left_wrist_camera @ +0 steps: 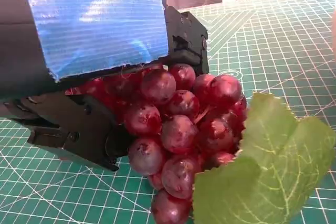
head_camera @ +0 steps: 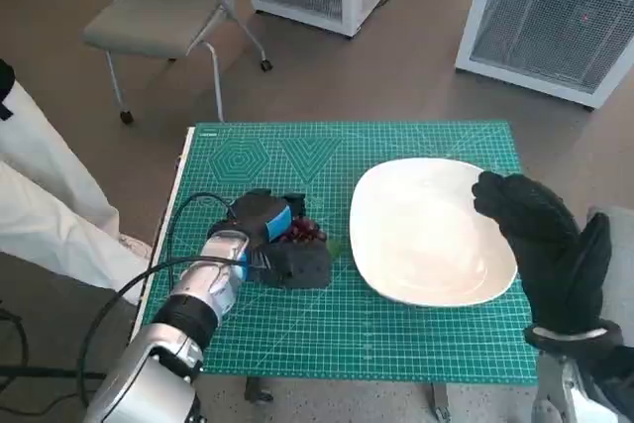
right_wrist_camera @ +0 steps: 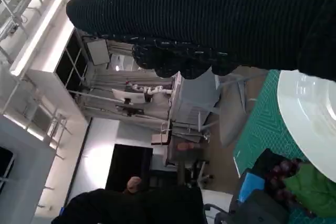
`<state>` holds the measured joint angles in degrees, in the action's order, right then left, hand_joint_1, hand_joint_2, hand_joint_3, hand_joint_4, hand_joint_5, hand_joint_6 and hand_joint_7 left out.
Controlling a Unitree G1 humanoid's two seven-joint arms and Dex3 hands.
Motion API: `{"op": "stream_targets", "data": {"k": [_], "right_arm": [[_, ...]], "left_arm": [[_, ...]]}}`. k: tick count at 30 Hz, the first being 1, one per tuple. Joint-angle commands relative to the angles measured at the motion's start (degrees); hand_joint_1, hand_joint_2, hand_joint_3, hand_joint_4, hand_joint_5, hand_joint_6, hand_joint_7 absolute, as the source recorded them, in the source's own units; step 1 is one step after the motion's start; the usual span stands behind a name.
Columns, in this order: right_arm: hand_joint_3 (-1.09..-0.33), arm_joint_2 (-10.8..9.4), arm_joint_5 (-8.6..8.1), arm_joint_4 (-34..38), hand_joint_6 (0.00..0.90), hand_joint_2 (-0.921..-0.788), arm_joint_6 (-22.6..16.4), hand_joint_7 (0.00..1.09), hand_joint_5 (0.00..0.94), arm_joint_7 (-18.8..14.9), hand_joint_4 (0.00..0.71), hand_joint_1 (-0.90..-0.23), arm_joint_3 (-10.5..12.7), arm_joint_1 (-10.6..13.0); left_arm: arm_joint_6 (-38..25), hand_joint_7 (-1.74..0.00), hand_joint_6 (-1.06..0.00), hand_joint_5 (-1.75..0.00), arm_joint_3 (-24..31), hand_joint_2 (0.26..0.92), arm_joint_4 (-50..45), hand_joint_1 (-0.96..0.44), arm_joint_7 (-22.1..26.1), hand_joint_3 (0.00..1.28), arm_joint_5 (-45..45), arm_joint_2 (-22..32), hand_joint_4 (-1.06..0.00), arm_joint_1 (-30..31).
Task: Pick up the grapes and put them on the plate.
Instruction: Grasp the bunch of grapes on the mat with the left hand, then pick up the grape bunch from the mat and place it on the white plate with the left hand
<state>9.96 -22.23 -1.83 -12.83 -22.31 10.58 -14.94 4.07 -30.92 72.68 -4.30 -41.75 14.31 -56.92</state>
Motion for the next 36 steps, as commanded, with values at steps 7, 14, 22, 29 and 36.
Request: {"op": "stream_targets", "data": {"k": [7, 14, 22, 29, 36], "right_arm": [[-0.629, -0.1, -0.27, 0.5, 0.201, -0.921, 0.8, 1.05, 0.870, -0.3, 0.379, -0.350, -0.3, 0.5], [-0.630, -0.1, -0.21, 0.7, 0.199, -0.921, 0.6, 1.05, 0.871, -0.3, 0.378, -0.349, -0.4, 0.3], [-0.629, -0.1, -0.21, 0.8, 0.200, -0.921, 0.6, 1.05, 0.872, -0.3, 0.378, -0.351, -0.4, 0.1], [-0.628, -0.1, -0.20, 0.9, 0.201, -0.921, 0.5, 1.05, 0.871, -0.2, 0.379, -0.350, -0.4, -0.1], [-0.629, -0.2, 0.01, 0.8, 0.200, -0.921, 0.5, 1.05, 0.871, 0.1, 0.378, -0.349, -0.4, -0.3]], "left_arm": [[0.7, -1.53, -0.27, -1.63, -0.2, 0.920, -1.4, 0.00, -0.7, 0.42, 0.1, 2.1, -0.26, 1.2], [0.7, -1.31, -0.39, -1.58, 0.2, 0.921, -2.8, 0.01, -0.7, 0.32, 0.3, 3.2, -0.39, 0.9], [0.8, -0.99, -0.67, -1.49, 1.4, 0.826, -9.8, 0.00, -0.3, 0.30, 0.8, 5.8, -0.55, 1.6], [1.3, -0.99, -0.71, -1.42, 4.6, 0.762, -22.0, 0.00, 1.1, 0.37, 2.5, 9.5, -0.62, 4.7], [1.5, -1.07, -0.68, -1.17, 8.9, 0.895, -34.6, 0.00, 3.1, 0.07, 5.1, 12.7, -0.73, 8.8]]}}
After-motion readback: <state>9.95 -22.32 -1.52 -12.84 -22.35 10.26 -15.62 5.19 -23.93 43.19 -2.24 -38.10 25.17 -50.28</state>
